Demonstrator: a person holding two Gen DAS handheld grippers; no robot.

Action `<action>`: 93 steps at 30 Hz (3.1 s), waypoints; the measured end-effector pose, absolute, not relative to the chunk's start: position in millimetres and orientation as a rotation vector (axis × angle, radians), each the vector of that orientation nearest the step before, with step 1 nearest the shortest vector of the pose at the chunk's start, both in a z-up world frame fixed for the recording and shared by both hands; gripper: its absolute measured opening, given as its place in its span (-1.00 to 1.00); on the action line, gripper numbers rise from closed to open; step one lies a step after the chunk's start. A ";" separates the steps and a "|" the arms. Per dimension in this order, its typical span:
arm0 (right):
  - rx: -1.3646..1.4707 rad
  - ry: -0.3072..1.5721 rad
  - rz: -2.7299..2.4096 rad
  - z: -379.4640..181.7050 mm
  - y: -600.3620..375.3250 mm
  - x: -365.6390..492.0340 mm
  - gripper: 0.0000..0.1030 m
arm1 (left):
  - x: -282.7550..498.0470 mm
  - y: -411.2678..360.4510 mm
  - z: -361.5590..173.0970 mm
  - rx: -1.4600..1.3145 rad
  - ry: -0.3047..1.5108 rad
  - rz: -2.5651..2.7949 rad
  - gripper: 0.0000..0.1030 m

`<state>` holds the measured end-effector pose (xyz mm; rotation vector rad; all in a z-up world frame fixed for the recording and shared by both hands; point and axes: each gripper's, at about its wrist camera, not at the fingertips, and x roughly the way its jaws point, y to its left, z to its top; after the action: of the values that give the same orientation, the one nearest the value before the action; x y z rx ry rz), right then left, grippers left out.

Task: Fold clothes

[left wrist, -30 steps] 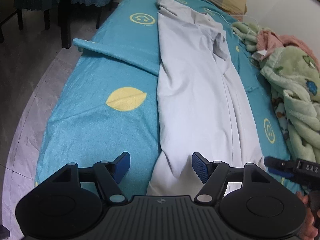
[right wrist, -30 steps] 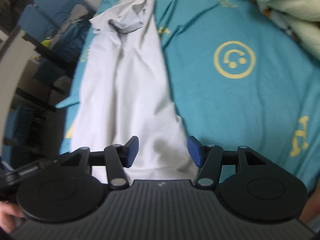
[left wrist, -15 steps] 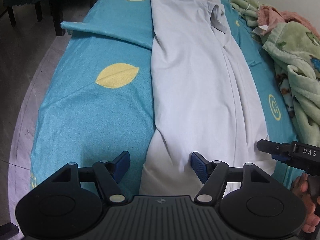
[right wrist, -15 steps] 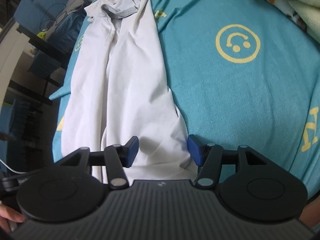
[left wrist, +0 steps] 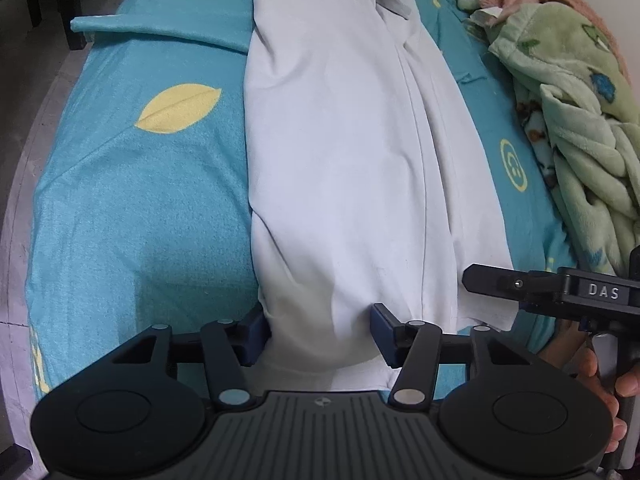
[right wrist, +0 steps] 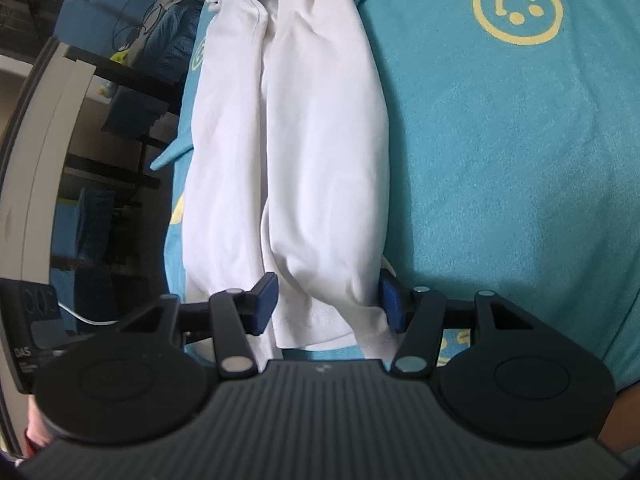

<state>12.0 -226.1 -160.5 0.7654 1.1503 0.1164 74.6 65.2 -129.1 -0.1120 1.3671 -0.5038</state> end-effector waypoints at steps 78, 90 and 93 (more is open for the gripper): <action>0.766 0.662 0.114 -8.3 -316.4 74.2 -0.83 | 106.9 20.4 49.0 -0.345 0.758 -0.432 -0.91; 0.633 0.805 0.061 -111.6 -309.2 186.2 -0.82 | 226.5 12.5 -91.0 -0.302 0.847 -0.383 -0.90; 0.617 0.830 0.047 -128.6 -308.5 202.4 -0.81 | 237.3 12.8 -108.4 -0.307 0.862 -0.379 -0.89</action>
<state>202.4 -308.5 -128.6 0.6169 0.8305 0.0471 237.3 12.8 -108.4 -0.3074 0.8616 -0.3791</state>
